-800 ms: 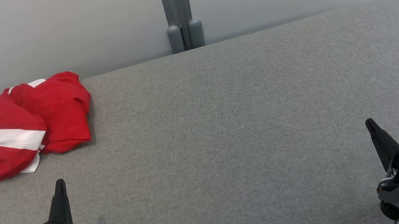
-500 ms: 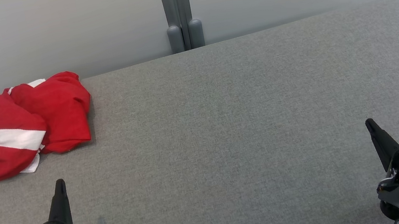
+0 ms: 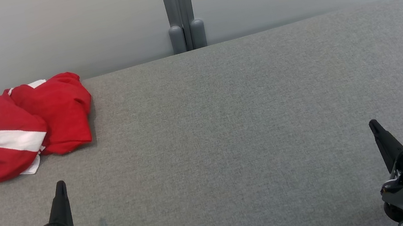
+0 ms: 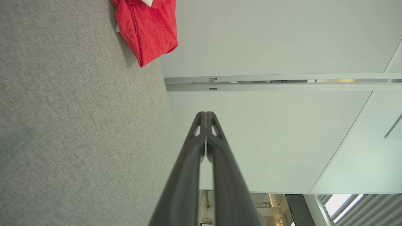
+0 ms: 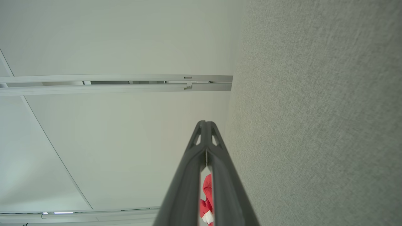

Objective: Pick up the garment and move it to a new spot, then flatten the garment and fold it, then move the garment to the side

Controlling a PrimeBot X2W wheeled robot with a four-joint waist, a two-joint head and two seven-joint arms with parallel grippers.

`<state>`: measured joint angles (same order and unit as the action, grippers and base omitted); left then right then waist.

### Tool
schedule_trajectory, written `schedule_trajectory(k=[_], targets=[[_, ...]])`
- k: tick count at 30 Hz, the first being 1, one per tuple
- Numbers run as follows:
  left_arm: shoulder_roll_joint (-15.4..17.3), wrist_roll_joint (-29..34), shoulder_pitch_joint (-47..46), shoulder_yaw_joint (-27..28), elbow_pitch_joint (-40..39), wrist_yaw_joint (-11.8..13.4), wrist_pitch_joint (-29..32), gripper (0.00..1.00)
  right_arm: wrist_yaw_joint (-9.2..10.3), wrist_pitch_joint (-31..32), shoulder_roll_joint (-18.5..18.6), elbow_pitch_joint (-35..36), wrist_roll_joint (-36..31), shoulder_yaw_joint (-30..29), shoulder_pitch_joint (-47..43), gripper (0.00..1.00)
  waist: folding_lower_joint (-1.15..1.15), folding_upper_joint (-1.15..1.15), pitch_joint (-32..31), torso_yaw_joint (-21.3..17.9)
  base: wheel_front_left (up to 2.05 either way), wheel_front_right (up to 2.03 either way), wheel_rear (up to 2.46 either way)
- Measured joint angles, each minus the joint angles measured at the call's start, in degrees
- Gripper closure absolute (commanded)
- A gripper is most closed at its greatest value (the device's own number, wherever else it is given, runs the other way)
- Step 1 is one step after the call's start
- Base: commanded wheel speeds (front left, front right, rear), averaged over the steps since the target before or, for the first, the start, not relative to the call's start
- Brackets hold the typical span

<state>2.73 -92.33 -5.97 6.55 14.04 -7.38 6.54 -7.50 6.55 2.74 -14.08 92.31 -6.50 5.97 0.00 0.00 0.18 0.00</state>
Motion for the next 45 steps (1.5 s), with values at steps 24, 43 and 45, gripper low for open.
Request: schedule_trajectory(k=[24, 43, 45], targets=[[0.0, 0.0, 0.0, 0.0, 0.0, 0.0, 0.0, 1.0, 0.0, 0.0, 0.0, 0.0, 0.0, 0.0, 0.0, 1.0, 0.0, 0.0, 0.0, 0.0, 0.0, 0.0, 0.0], [-0.55, 2.19, 3.33, -3.72, 1.49, 0.1, -3.34, 0.0, 0.02, -3.31, -0.9, -2.4, -4.05, 1.4, -3.16, 0.0, 0.0, 0.0, -0.32, -0.01, 0.0, 0.0, 0.0], [-0.55, 3.5, 3.46, -3.97, 1.09, 0.1, -3.92, 0.0, 0.02, -3.86, -0.89, -2.21, -5.82, 1.13, -3.28, 0.0, 0.0, 0.0, -0.38, -0.01, 0.0, 0.0, 0.0]])
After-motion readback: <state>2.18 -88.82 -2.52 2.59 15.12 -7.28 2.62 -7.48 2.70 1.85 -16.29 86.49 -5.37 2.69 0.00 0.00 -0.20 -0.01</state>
